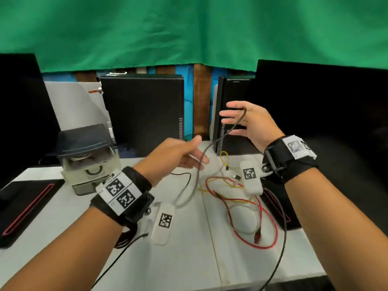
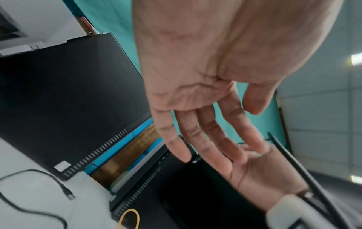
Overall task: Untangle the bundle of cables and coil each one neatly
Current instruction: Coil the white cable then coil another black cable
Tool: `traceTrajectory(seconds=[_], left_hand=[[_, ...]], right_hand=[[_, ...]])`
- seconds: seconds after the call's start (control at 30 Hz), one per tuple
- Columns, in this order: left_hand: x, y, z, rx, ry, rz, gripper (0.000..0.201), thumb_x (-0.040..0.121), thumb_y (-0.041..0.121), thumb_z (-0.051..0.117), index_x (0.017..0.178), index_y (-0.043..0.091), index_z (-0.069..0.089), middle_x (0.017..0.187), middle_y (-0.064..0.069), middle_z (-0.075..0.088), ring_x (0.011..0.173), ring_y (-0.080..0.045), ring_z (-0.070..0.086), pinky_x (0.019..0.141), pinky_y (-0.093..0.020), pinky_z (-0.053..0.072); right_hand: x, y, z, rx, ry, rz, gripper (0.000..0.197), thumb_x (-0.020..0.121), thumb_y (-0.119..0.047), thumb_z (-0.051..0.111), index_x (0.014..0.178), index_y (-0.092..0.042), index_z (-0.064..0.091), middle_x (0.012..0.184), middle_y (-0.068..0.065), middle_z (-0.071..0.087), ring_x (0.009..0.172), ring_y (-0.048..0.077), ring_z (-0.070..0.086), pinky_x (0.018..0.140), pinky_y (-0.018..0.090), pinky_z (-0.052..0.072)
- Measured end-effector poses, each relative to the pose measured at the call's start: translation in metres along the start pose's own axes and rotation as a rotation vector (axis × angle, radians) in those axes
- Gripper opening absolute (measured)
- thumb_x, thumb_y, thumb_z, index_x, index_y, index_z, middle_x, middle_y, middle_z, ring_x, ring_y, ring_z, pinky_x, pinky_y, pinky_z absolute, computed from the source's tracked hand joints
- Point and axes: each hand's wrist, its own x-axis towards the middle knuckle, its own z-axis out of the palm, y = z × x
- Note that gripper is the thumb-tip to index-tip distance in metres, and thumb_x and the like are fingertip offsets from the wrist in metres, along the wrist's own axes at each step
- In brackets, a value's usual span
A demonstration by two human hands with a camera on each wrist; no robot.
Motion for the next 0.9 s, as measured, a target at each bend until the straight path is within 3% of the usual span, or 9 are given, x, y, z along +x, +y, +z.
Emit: traceTrajectory(seconds=[0.13,0.2,0.27,0.37,0.47,0.57,0.63,0.77,0.9], left_hand=[[-0.001,-0.037,0.006,0.205,0.220,0.135,0.013,0.097,0.025,0.062,0.108,0.025,0.069,0.111,0.007,0.070,0.095,-0.008,0.067,0.088,-0.028,0.054],[0.000,-0.049,0.008,0.276,0.245,0.200,0.038,0.095,0.021,0.066,0.129,0.033,0.054,0.132,0.013,0.056,0.117,-0.002,0.055,0.094,-0.018,0.047],[-0.001,-0.055,0.015,0.296,0.088,0.187,0.052,0.096,0.016,0.062,0.142,0.033,0.043,0.142,0.014,0.049,0.131,-0.003,0.045,0.102,-0.022,0.038],[-0.005,-0.064,0.025,0.195,-0.107,0.147,0.026,0.095,0.011,0.050,0.115,0.017,0.065,0.103,0.000,0.072,0.100,-0.012,0.067,0.093,-0.035,0.050],[-0.022,-0.065,0.028,0.032,-0.085,0.099,0.030,0.107,0.012,0.039,0.086,0.002,0.057,0.057,0.005,0.052,0.057,-0.017,0.054,0.066,-0.030,0.053],[-0.043,-0.064,0.021,-0.154,-0.004,0.032,0.035,0.108,0.019,0.036,0.077,0.008,0.048,0.054,0.004,0.033,0.052,-0.017,0.038,0.059,-0.028,0.045],[-0.057,-0.063,0.013,-0.250,-0.003,-0.015,0.035,0.107,0.027,0.038,0.078,0.011,0.047,0.054,0.002,0.028,0.047,-0.016,0.031,0.060,-0.030,0.044],[-0.085,-0.066,0.011,-0.293,-0.024,-0.090,0.040,0.104,0.040,0.038,0.089,0.008,0.058,0.051,0.003,0.020,0.040,-0.013,0.019,0.055,-0.029,0.044],[-0.095,-0.066,0.014,-0.362,0.052,-0.120,0.039,0.097,0.043,0.042,0.089,0.007,0.057,0.052,-0.002,0.034,0.041,-0.017,0.036,0.058,-0.033,0.049]], right_hand=[[-0.041,0.008,0.010,0.198,-0.254,0.091,0.043,0.096,-0.015,0.033,0.130,-0.006,0.057,0.123,0.020,0.068,0.111,0.032,0.067,0.083,0.039,0.057],[-0.061,0.019,0.016,0.179,-0.391,0.125,0.046,0.088,-0.018,0.038,0.126,-0.004,0.059,0.118,0.023,0.070,0.107,0.035,0.067,0.082,0.038,0.058],[-0.078,0.028,0.025,0.175,-0.516,0.129,0.045,0.088,-0.020,0.038,0.121,-0.004,0.062,0.112,0.026,0.070,0.101,0.036,0.068,0.080,0.038,0.058],[-0.097,0.034,0.033,0.238,-0.476,0.107,0.045,0.093,-0.026,0.035,0.114,-0.003,0.067,0.105,0.029,0.070,0.092,0.034,0.068,0.072,0.037,0.058],[-0.112,0.036,0.031,0.351,-0.402,0.183,0.052,0.098,-0.040,0.037,0.105,-0.004,0.073,0.100,0.027,0.070,0.087,0.033,0.068,0.064,0.035,0.058],[-0.122,0.041,0.030,0.288,-0.328,0.190,0.027,0.095,-0.021,0.052,0.104,-0.008,0.073,0.084,0.019,0.070,0.056,0.022,0.062,0.048,0.027,0.052],[-0.123,0.051,0.031,0.259,-0.230,0.174,0.031,0.088,-0.014,0.057,0.118,-0.011,0.067,0.071,0.016,0.064,0.038,0.015,0.044,0.038,0.021,0.037],[-0.124,0.074,0.044,0.200,-0.116,0.119,0.020,0.096,-0.007,0.054,0.111,-0.007,0.068,0.064,0.012,0.055,0.036,0.010,0.026,0.038,0.017,0.020],[-0.129,0.090,0.068,0.055,-0.081,0.120,0.018,0.099,-0.005,0.055,0.105,-0.008,0.072,0.061,0.010,0.055,0.039,0.010,0.029,0.038,0.017,0.022]])
